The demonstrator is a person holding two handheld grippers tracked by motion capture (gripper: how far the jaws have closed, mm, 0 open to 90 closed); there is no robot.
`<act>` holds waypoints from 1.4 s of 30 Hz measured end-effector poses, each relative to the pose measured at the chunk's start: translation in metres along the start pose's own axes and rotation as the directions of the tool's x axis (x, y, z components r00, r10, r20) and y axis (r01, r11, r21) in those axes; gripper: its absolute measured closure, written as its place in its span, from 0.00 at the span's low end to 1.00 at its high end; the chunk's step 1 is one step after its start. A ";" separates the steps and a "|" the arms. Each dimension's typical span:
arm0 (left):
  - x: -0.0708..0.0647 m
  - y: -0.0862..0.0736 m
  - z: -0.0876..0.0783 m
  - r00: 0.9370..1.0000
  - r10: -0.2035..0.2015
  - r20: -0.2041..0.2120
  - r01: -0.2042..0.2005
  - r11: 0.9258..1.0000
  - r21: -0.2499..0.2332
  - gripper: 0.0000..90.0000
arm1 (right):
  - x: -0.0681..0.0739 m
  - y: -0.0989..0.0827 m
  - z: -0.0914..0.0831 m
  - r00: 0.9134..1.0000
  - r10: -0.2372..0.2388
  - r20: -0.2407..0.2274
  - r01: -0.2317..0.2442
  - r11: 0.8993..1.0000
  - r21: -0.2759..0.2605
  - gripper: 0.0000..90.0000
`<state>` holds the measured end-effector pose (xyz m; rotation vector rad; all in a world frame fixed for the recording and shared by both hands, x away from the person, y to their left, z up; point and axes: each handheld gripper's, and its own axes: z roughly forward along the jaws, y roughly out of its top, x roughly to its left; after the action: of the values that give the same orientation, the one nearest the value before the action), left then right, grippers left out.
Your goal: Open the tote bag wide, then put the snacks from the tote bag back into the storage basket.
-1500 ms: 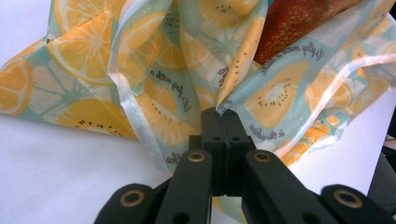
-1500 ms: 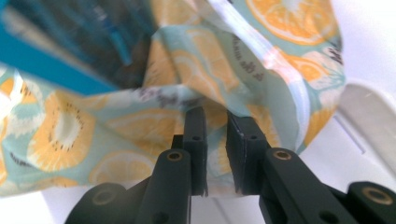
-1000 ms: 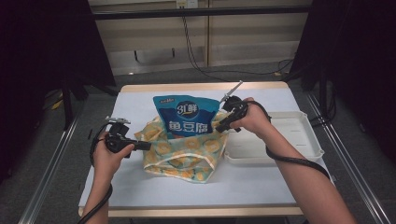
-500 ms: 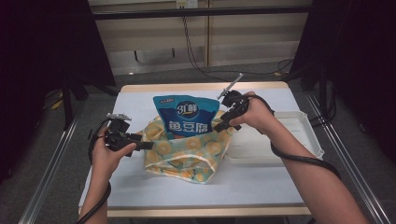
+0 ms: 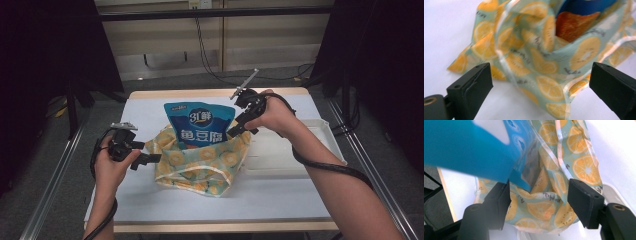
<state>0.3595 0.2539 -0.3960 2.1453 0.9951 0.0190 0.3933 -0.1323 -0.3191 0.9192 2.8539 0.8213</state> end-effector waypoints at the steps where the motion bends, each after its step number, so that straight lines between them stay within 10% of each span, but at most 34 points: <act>1: 0.000 0.000 0.000 1.000 -0.004 -0.001 0.004 1.000 0.004 0.05 | 0.000 0.001 0.000 1.000 0.000 0.004 0.000 1.000 0.001 0.39; 22: -0.009 0.005 0.006 1.000 0.027 0.001 -0.027 0.999 0.046 0.04 | 0.015 0.015 -0.025 1.000 -0.015 -0.001 0.015 1.000 -0.006 0.35; 42: -0.005 0.003 0.007 1.000 0.023 0.008 -0.023 0.998 0.054 0.04 | 0.011 0.047 -0.012 0.998 -0.042 -0.046 0.041 0.999 -0.032 0.38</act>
<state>0.3601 0.2446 -0.3978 2.2043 0.9770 -0.0042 0.4072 -0.0998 -0.2847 0.8455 2.8802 0.8928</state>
